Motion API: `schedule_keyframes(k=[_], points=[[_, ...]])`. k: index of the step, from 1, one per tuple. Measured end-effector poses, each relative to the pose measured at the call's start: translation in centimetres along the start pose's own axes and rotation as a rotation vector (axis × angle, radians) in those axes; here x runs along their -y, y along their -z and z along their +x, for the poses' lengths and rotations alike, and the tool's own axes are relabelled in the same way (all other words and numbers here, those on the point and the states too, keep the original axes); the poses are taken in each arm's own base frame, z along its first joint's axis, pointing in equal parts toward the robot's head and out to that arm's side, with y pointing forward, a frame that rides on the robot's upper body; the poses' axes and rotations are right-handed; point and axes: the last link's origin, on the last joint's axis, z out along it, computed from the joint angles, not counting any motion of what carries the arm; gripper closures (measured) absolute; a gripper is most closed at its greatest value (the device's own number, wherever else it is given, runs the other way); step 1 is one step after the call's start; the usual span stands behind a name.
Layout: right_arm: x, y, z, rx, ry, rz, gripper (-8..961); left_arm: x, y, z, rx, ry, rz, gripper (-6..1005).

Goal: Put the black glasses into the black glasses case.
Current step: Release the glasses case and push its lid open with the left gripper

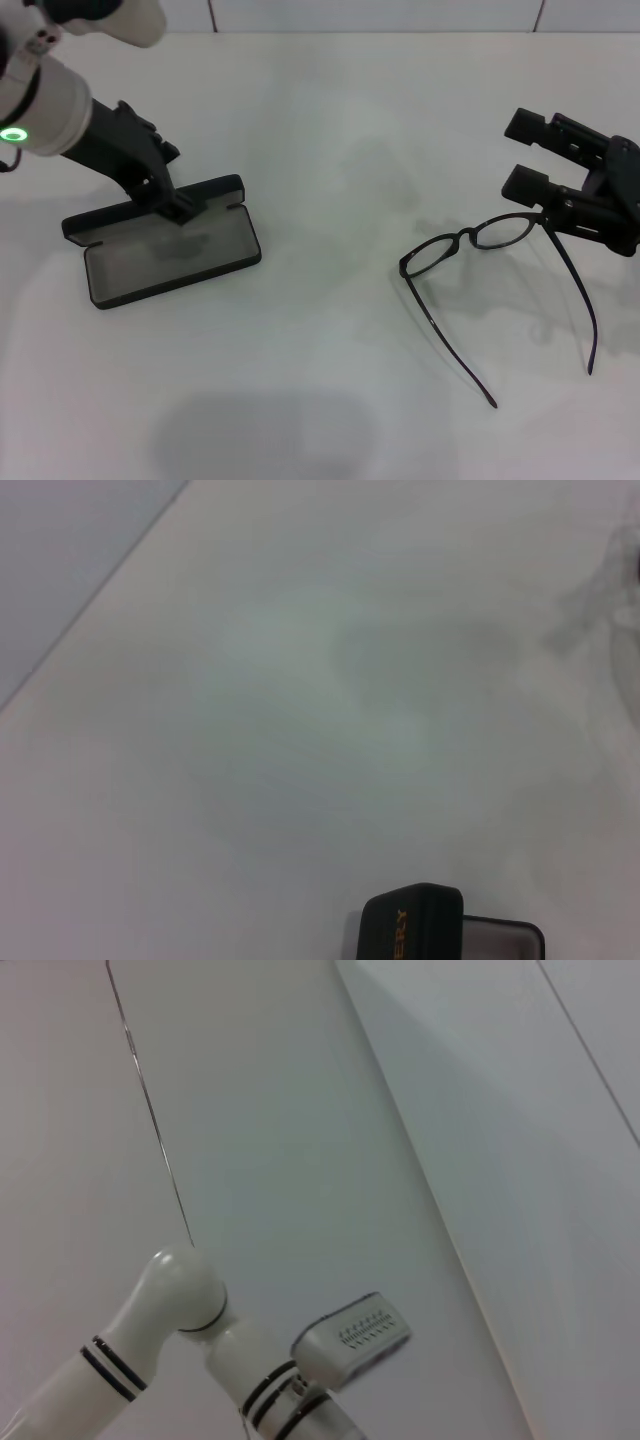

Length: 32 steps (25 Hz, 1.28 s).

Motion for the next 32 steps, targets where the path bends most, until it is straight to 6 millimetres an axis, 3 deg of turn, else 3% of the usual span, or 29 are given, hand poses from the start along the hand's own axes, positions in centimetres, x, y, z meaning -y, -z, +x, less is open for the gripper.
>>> schedule_keyframes(k=[11, 22, 32], points=[[0.1, 0.5, 0.0, 0.013, 0.001, 0.032, 112, 0.7, -2.9, -0.9, 0.146, -0.016, 0.012, 350], [0.0, 0.4, 0.3, 0.018, 0.005, 0.034, 112, 0.5, -3.5, -0.7, 0.193, -0.038, 0.030, 392], [-0.1, 0.5, 0.4, 0.022, 0.005, 0.038, 111, 0.5, -3.5, -0.3, 0.189, -0.040, 0.036, 609]])
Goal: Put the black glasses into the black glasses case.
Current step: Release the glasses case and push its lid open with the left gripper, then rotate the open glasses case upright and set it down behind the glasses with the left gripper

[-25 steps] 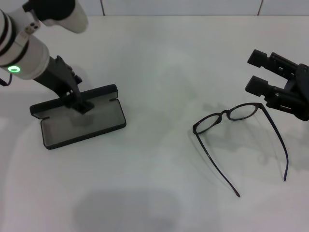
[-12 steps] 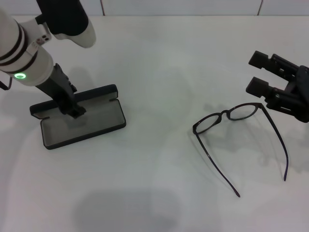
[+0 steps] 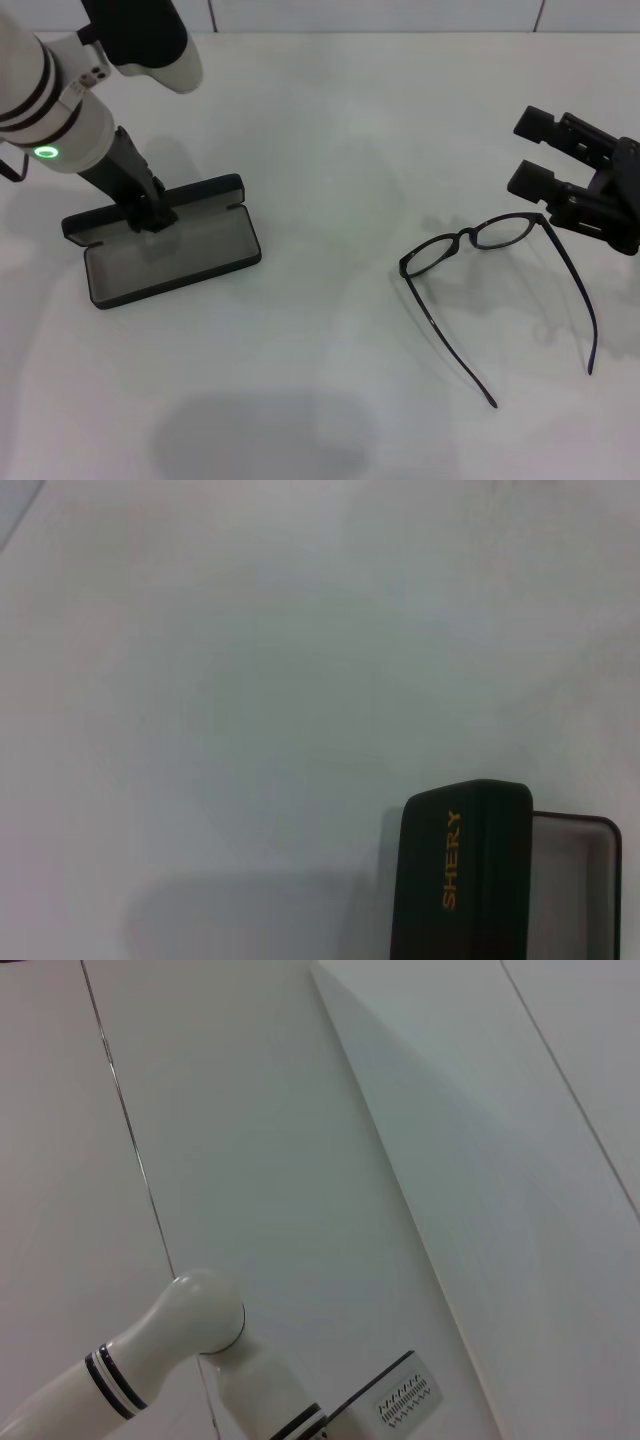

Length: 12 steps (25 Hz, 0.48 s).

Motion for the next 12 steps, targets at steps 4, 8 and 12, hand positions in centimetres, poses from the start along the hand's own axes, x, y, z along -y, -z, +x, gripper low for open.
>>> schedule_keyframes(k=[4, 8, 12], points=[[-0.10, 0.19, 0.17, 0.001, -0.003, 0.006, 111, 0.02, 0.03, 0.00, 0.002, -0.002, -0.001, 632], [-0.23, 0.43, 0.35, 0.003, -0.001, 0.013, 111, 0.02, 0.11, 0.03, 0.002, -0.006, 0.000, 643], [-0.31, 0.53, 0.41, 0.006, -0.004, 0.015, 111, 0.03, 0.24, 0.15, 0.000, -0.007, 0.003, 664]])
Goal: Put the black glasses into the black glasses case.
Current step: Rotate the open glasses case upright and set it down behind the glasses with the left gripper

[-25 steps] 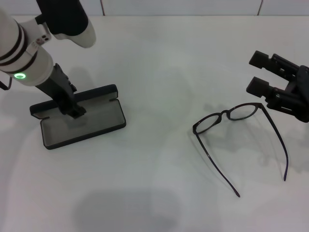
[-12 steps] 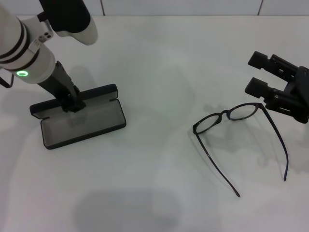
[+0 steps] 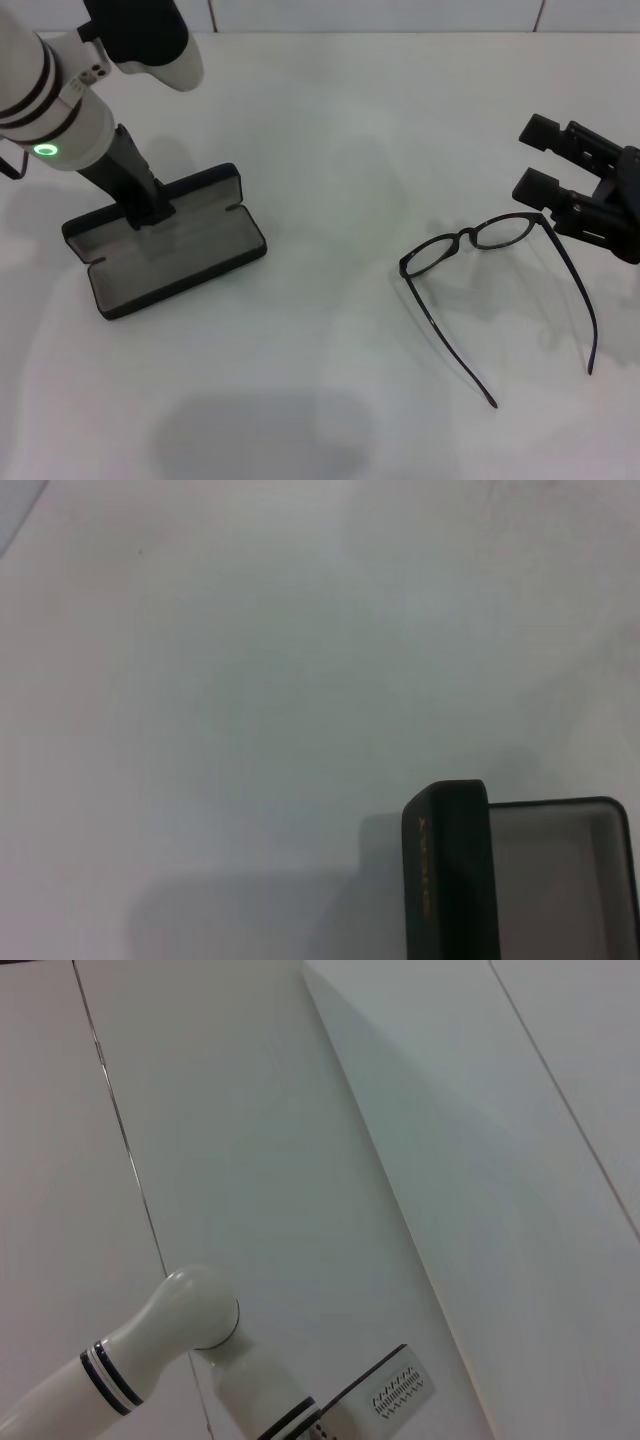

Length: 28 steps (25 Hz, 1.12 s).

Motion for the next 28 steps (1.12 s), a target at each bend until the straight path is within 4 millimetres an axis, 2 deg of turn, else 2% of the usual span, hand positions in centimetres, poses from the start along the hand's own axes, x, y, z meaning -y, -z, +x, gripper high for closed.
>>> schedule_keyframes(k=[3, 5, 9, 13, 16, 20, 28], points=[[-0.1, 0.1, 0.0, 0.003, -0.002, 0.001, 111, 0.0, 0.8, 0.5, -0.013, -0.017, 0.019, 740], [-0.1, 0.1, 0.0, 0.004, -0.002, 0.000, 111, 0.1, 2.2, 1.2, -0.040, -0.041, 0.057, 791], [-0.8, -0.4, 0.4, -0.049, 0.000, -0.081, 111, -0.2, 4.7, 2.9, -0.092, -0.116, 0.131, 792], [-2.2, -2.1, 1.0, -0.171, -0.028, -0.272, 111, -1.1, 5.5, 5.1, -0.127, -0.220, 0.175, 792], [-3.3, -3.4, 1.6, -0.226, -0.073, -0.378, 111, -2.0, 5.2, 7.1, -0.161, -0.296, 0.203, 793], [-4.5, -4.1, 1.9, -0.257, -0.099, -0.468, 112, -3.1, 3.2, 9.7, -0.210, -0.390, 0.238, 793], [-5.2, -4.1, 2.8, -0.268, -0.120, -0.477, 113, -4.4, -0.3, 12.3, -0.215, -0.470, 0.223, 793]])
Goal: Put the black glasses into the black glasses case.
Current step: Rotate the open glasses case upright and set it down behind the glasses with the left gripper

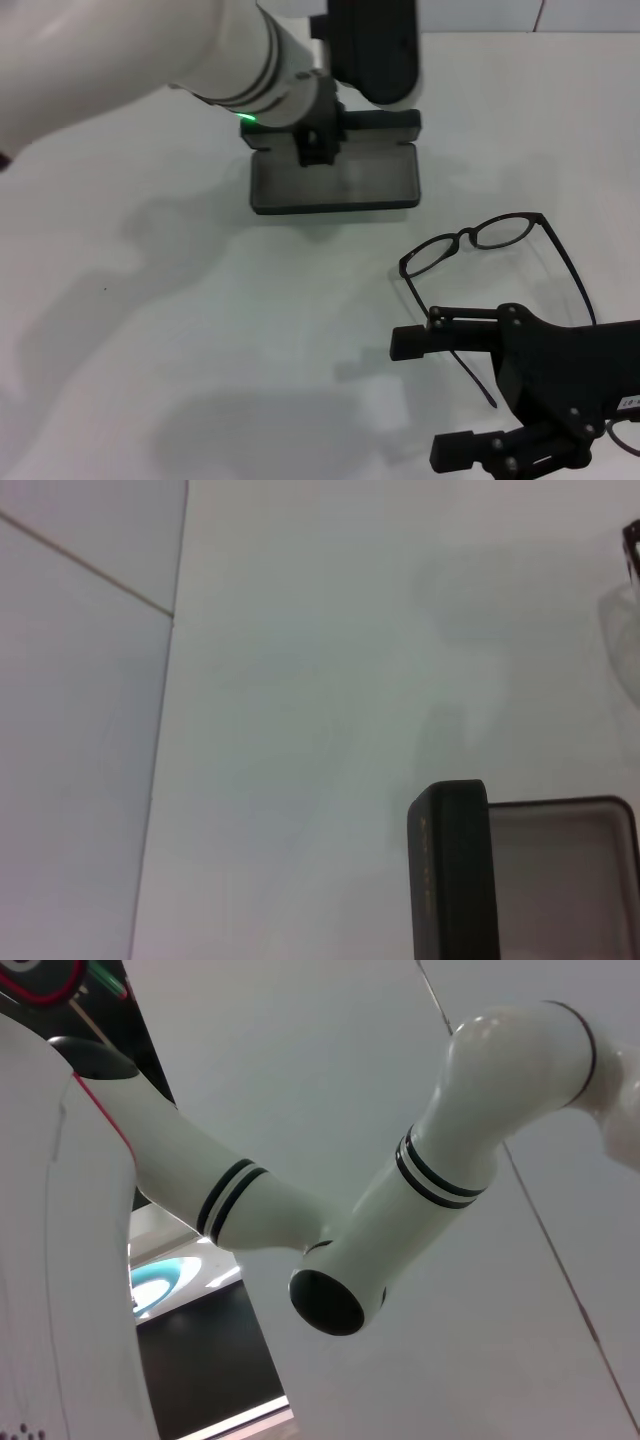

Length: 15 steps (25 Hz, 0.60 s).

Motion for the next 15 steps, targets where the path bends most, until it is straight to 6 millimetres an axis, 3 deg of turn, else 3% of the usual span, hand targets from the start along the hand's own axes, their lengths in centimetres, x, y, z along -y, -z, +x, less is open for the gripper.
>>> schedule_keyframes(k=[5, 15], points=[[0.1, 0.0, 0.2, -0.003, -0.004, 0.013, 114, 0.0, -1.6, 0.9, 0.000, 0.002, 0.001, 794], [0.4, 0.3, 0.2, 0.011, -0.004, 0.051, 115, -0.7, -3.2, 0.8, 0.015, -0.006, -0.003, 791]])
